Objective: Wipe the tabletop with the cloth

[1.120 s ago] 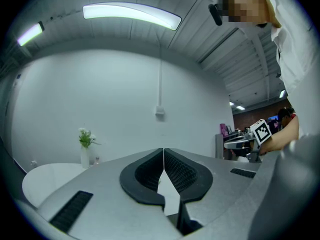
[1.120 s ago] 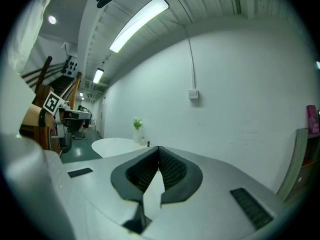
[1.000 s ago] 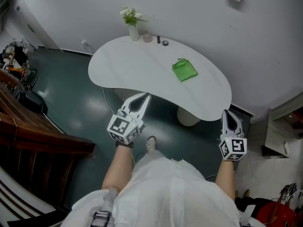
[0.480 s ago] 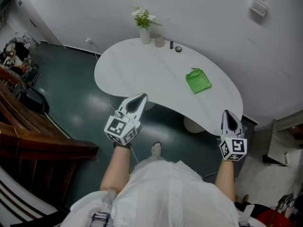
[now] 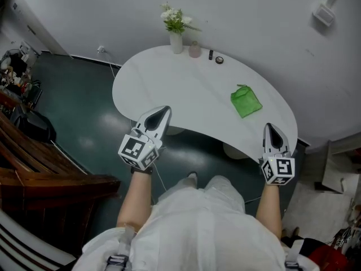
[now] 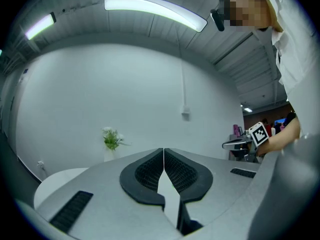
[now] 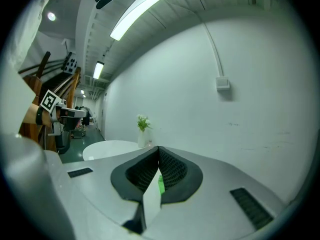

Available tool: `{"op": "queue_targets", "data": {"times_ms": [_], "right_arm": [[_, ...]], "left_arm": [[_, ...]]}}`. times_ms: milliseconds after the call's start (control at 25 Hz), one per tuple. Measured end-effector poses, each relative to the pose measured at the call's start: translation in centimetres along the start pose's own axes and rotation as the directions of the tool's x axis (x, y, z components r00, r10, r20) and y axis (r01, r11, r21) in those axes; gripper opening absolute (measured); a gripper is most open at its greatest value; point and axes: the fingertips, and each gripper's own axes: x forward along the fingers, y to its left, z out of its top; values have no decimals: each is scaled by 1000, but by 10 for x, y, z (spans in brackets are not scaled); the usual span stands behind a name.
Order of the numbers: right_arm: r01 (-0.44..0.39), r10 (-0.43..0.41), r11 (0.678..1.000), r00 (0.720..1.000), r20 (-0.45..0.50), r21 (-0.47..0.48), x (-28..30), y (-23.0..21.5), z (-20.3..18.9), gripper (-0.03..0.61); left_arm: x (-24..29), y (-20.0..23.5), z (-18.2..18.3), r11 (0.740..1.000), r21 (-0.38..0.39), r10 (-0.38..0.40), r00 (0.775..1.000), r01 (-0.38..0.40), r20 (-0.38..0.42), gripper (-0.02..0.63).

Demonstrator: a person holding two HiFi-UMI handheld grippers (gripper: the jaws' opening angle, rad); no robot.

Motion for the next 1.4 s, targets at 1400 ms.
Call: {"op": "queue_targets", "data": {"times_ms": [1400], "right_arm": [[-142,144,989,987,-77,32,174,-85,-43,9]], "left_arm": [[252,13,-56,978,50,-196,973,203,-124,18]]}}
